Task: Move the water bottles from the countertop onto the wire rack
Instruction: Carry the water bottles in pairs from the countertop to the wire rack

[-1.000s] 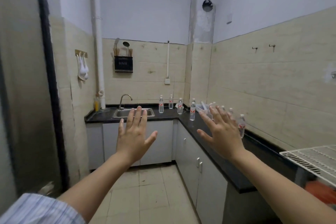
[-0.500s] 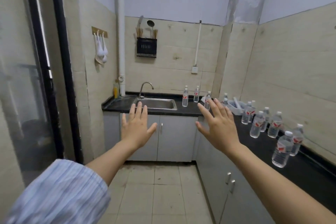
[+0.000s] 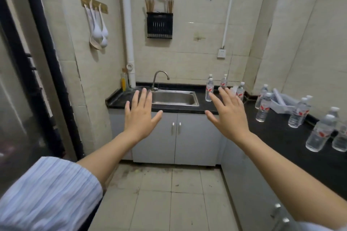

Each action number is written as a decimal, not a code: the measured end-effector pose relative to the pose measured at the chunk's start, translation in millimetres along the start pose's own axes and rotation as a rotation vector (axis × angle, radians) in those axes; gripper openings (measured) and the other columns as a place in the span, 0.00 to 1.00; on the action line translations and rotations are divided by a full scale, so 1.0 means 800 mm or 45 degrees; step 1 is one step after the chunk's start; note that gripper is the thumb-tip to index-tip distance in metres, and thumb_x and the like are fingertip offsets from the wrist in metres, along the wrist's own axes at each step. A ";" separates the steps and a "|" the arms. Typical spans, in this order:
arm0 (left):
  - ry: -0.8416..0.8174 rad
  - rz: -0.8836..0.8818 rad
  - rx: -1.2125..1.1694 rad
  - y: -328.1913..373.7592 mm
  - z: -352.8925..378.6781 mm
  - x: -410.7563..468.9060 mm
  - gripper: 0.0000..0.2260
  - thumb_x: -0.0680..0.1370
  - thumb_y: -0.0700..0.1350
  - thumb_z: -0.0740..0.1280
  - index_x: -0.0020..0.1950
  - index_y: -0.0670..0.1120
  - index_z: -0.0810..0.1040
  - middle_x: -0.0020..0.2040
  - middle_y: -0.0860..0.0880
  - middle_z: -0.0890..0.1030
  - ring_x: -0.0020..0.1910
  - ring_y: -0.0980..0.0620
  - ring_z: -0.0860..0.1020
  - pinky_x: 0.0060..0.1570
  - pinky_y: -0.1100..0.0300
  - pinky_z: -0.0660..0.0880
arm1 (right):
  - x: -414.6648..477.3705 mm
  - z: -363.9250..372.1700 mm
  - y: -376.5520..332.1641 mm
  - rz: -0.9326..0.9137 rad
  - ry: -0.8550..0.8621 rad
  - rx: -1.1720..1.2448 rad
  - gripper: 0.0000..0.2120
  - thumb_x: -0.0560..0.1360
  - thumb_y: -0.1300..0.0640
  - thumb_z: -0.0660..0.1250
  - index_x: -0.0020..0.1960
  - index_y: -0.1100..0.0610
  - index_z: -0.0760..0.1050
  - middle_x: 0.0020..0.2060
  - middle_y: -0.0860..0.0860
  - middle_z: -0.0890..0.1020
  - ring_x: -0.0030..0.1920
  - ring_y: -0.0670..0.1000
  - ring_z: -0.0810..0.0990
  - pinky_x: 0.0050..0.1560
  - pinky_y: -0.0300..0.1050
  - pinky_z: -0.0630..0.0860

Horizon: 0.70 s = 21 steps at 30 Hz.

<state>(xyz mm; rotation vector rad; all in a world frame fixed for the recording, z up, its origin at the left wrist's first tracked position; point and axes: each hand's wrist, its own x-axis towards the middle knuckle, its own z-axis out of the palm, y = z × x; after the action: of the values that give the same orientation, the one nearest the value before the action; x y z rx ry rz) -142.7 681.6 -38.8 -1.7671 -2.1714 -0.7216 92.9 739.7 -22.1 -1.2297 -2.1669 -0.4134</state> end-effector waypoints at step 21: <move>-0.191 -0.032 -0.005 -0.192 0.252 0.350 0.30 0.78 0.57 0.54 0.76 0.45 0.48 0.78 0.47 0.46 0.77 0.48 0.42 0.73 0.47 0.45 | 0.299 0.369 0.017 0.062 -0.204 0.105 0.27 0.76 0.49 0.61 0.72 0.54 0.60 0.74 0.58 0.59 0.75 0.57 0.52 0.73 0.55 0.49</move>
<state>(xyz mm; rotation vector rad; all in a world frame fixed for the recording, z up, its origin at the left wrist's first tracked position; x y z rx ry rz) -333.6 1000.6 -106.2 -1.8540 -2.2929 -0.6170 -91.5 1063.8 -96.3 -1.3054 -2.2587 -0.2091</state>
